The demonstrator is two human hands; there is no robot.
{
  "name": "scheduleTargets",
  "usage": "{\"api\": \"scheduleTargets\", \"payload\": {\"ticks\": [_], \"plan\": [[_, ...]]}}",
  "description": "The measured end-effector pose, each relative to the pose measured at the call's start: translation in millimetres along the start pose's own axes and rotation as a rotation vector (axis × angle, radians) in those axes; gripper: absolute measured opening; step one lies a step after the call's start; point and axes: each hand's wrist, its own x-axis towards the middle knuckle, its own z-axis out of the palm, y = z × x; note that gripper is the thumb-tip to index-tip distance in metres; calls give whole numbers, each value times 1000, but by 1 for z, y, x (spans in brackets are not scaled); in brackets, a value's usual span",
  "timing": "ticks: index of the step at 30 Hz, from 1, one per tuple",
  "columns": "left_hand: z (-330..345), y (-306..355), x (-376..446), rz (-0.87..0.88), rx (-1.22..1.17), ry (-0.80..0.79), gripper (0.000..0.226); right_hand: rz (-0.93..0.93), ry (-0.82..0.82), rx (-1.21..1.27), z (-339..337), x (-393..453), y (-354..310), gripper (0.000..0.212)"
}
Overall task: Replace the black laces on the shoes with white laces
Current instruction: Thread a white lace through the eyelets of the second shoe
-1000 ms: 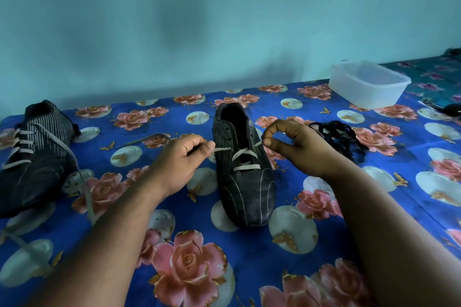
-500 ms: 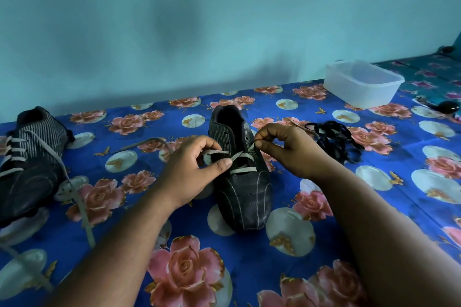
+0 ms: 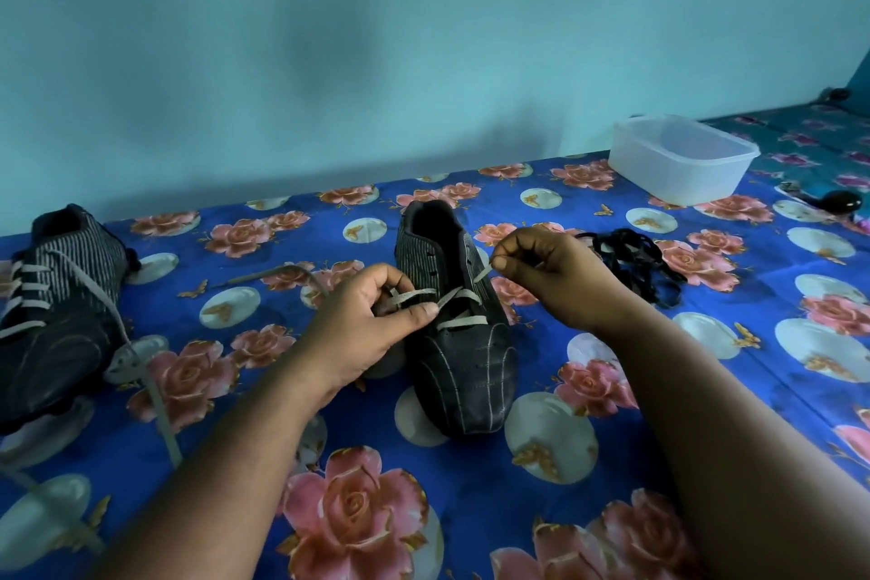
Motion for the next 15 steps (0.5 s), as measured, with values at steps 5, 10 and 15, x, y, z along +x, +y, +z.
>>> {"api": "scheduleTargets", "payload": {"ticks": [5,10,15], "plan": [[-17,3,3,65,67,84,24,29,14,3,-8,0,1,10],[-17,-3,4,84,167,107,9,54,11,9,-6,0,5,8],[-5,5,-1,364,565,312,36,-125,129,-239,2,-2,1,18]]}}
